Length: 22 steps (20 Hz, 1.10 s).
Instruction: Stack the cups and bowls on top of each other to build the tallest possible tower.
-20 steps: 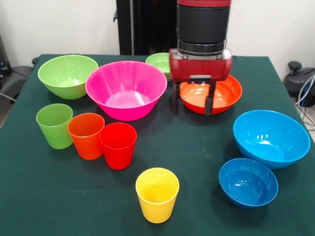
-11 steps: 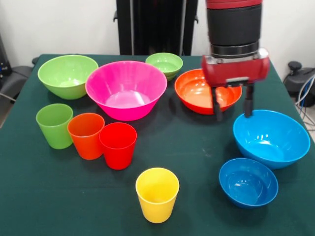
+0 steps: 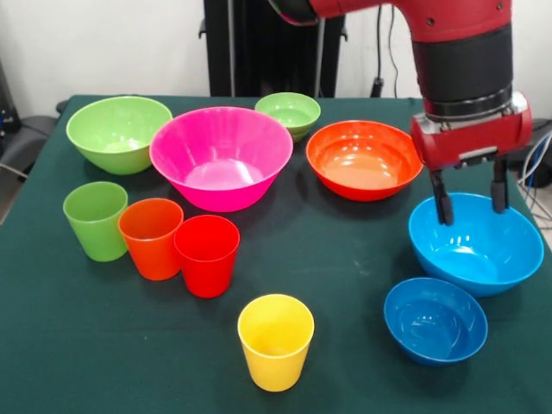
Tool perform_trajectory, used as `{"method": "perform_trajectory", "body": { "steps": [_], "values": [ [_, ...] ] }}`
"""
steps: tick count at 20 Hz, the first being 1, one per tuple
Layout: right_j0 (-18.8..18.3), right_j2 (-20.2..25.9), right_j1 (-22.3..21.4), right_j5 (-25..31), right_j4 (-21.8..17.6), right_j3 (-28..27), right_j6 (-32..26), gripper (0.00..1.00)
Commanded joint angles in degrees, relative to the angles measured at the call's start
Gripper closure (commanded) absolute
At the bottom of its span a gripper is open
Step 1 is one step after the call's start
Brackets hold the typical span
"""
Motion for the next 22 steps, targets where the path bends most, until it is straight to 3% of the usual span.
{"method": "perform_trajectory", "body": {
  "steps": [1, 6, 10, 22],
  "values": [
    [7.08, -5.12, 6.36, 1.29, -2.57, -6.54, 7.78, 0.00],
    [9.32, -9.87, 6.16, 3.04, -2.70, -9.06, 7.78, 0.00],
    [10.15, -12.20, 3.40, 4.25, -2.51, -7.43, 7.73, 0.00],
    [10.20, -14.95, 2.92, 7.48, -2.85, -8.27, 4.20, 0.00]
  ]
}}
